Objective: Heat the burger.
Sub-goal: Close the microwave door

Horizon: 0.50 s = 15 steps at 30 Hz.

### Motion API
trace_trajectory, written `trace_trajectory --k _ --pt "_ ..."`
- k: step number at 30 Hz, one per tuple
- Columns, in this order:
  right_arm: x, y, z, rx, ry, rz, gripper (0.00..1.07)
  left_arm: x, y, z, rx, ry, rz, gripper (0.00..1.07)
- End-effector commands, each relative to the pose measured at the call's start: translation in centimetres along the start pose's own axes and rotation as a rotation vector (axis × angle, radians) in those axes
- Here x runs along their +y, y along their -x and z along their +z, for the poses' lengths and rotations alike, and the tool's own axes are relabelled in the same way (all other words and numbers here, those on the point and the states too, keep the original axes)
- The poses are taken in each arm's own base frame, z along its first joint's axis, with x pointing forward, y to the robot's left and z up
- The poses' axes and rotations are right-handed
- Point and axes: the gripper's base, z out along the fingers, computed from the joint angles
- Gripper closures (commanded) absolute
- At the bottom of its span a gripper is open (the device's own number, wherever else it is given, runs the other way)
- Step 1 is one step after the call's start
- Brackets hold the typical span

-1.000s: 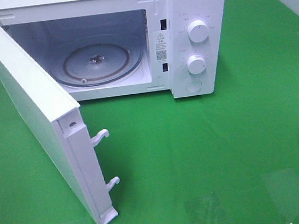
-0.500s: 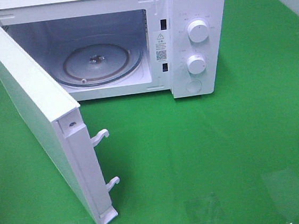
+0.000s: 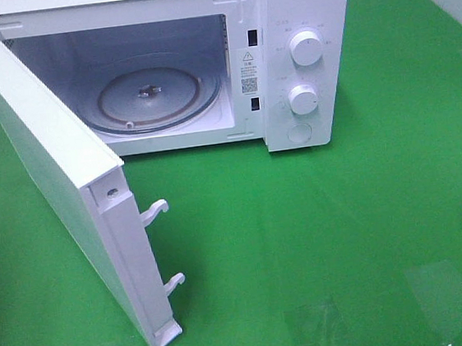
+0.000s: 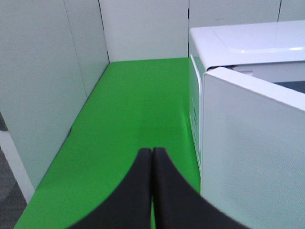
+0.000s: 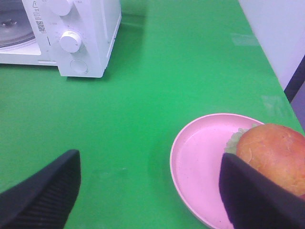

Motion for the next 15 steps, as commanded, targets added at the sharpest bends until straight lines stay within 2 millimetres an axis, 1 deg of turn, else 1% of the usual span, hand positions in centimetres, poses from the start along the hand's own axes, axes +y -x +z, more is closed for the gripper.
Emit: trace_trajectory --k 1,2,3,4,7,9,10,11,12,13,14,15 --pt "0.0 -0.1 -0.4 -0.04 -0.005 -0.005 0.32 0.1 -0.1 1.1 -0.089 0.02 -0.015 1.07" --pt "0.0 -0.1 -0.4 -0.04 -0.005 -0.005 0.32 0.1 -0.5 2.2 -0.112 0.026 -0.014 1.07" --pt "0.0 -0.1 -0.4 -0.04 -0.005 -0.005 0.32 0.1 -0.5 2.2 -0.112 0.026 -0.014 1.07" --pt "0.0 -0.1 -0.4 -0.04 -0.005 -0.005 0.32 0.0 -1.0 3.3 -0.105 0.021 -0.029 1.07" --pt "0.0 -0.1 -0.4 -0.04 -0.005 -0.005 0.32 0.0 -1.3 3.7 -0.1 0.017 -0.036 1.07" --pt "0.0 -0.1 -0.4 -0.04 -0.005 -0.005 0.32 -0.6 -2.9 5.7 -0.034 -0.031 -0.043 1.07" --pt "0.0 -0.1 -0.4 -0.04 -0.005 -0.005 0.32 -0.6 -2.9 5.7 -0.034 -0.031 -0.043 1.07" --pt "0.0 -0.1 -0.4 -0.04 -0.005 -0.005 0.32 -1.0 -3.6 6.4 -0.01 -0.076 -0.036 1.07" --pt "0.0 -0.1 -0.4 -0.04 -0.005 -0.005 0.32 -1.0 -3.6 6.4 -0.01 -0.076 -0.036 1.07" --pt "0.0 -0.1 -0.4 -0.04 -0.005 -0.005 0.32 -1.5 -4.0 7.2 0.005 -0.131 -0.022 1.07" --pt "0.0 -0.1 -0.4 -0.04 -0.005 -0.005 0.32 -1.5 -4.0 7.2 0.005 -0.131 -0.022 1.07" --pt "0.0 -0.1 -0.4 -0.04 -0.005 -0.005 0.32 -2.1 -4.1 7.8 0.01 -0.186 -0.005 1.07"
